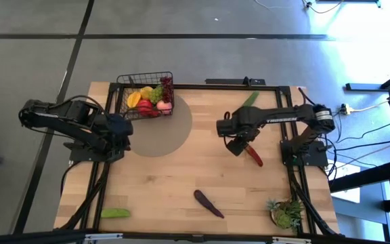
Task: Build produce basket
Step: Put the red chilli pepper into the black wire basket
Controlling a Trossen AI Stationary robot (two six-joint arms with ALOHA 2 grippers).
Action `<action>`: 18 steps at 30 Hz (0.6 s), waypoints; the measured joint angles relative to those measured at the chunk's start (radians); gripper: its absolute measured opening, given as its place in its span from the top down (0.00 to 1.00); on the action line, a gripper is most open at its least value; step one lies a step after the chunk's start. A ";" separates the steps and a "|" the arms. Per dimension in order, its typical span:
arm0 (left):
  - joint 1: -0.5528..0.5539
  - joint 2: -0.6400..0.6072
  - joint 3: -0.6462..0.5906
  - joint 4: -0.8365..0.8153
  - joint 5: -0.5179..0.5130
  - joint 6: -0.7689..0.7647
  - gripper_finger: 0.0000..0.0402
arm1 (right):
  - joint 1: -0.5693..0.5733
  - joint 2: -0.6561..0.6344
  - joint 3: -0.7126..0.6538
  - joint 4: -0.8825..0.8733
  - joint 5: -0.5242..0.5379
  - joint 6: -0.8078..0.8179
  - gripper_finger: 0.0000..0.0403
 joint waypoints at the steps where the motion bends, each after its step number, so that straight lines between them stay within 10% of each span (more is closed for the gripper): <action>1: 0.000 0.000 0.000 0.000 -0.006 0.000 0.73 | -0.012 0.000 -0.030 0.031 0.001 -0.022 0.62; 18: 0.000 0.000 0.000 0.035 -0.015 -0.034 0.73 | -0.145 0.003 -0.333 0.405 -0.019 -0.221 0.62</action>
